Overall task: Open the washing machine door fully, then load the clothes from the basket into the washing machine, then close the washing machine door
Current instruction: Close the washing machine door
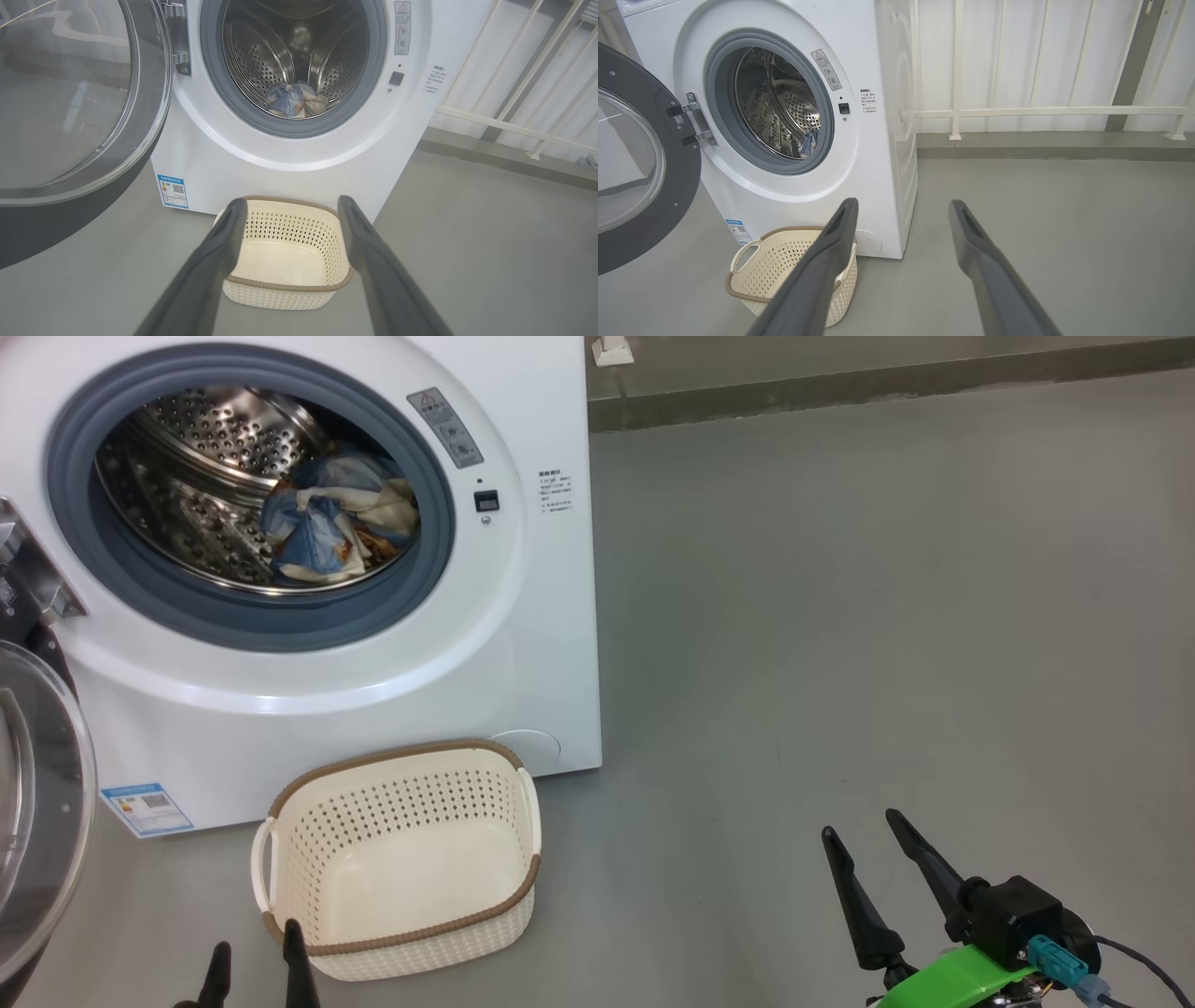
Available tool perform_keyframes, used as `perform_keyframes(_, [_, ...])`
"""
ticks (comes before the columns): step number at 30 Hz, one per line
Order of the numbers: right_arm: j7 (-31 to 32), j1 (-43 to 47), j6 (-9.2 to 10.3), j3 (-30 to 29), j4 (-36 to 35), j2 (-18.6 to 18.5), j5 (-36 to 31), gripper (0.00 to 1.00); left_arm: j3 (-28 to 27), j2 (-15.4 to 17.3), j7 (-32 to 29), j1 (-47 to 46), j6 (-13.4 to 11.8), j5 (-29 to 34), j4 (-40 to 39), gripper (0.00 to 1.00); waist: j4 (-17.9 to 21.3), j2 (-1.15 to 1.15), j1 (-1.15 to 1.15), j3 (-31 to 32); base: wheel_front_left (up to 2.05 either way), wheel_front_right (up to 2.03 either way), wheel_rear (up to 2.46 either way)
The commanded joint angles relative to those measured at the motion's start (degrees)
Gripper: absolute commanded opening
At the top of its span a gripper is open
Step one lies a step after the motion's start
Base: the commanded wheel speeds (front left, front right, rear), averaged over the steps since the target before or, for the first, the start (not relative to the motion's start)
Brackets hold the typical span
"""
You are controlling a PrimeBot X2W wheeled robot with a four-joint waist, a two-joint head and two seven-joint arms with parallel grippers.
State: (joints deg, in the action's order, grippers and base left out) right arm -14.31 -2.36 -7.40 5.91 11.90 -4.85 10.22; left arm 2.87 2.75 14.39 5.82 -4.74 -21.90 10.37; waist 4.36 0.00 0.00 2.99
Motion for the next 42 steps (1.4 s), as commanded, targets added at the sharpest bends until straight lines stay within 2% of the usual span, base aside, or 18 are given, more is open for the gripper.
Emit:
perform_keyframes(1, [-0.69, -1.81, -0.09, 1.34, -1.25, -0.22, -0.29, 1.00, -2.10, 0.28, 0.61, -2.34, 0.19, 0.74, -0.97, 1.00, -0.01, 0.00, 0.00, 0.00, 0.00, 0.00, 0.00])
perform_keyframes(5, [-0.69, -1.72, -0.09, 1.22, -1.38, -0.22, -0.25, 1.00, -2.00, 0.25, 0.61, -2.38, 0.30, 0.78, -0.91, 1.00, -0.27, 0.00, 0.00, -0.02, 0.00, 0.00, 0.00])
perform_keyframes(12, [-0.69, -0.83, -0.09, 2.64, -1.67, -0.08, 0.54, 1.00, -1.95, 0.20, 0.61, -2.44, 0.01, 1.02, -1.12, 1.00, -3.87, 0.00, 0.00, 0.02, 0.00, 0.00, 0.00])
perform_keyframes(20, [-0.69, -0.17, -0.09, 5.01, -1.29, -0.63, 1.91, 1.00, -2.38, 0.43, 0.61, -1.23, -0.09, 1.46, -1.21, 1.00, -11.38, 0.00, 0.00, 0.91, 0.00, 0.00, 0.00])
perform_keyframes(21, [-0.69, -0.17, -0.09, 5.01, -1.29, -0.63, 1.91, 1.00, -2.38, 0.43, 0.61, -1.23, -0.09, 1.46, -1.21, 1.00, -11.38, 0.00, 0.00, 0.91, 0.00, 0.00, 0.00])
perform_keyframes(36, [-0.69, 0.23, -0.09, 8.25, -1.29, 0.81, 3.44, 1.00, -2.54, 2.75, -1.43, 0.59, -0.82, 1.64, -3.15, 1.00, -26.62, 0.00, 0.00, 2.77, 0.00, 0.00, 0.00])
perform_keyframes(42, [-0.69, -0.42, -0.09, 9.75, -1.37, 1.28, 3.59, 1.00, -2.94, 3.30, -1.94, 1.25, -1.55, 1.53, -4.94, 1.00, -30.23, 0.00, 0.00, 1.85, 0.00, 0.00, 0.00])
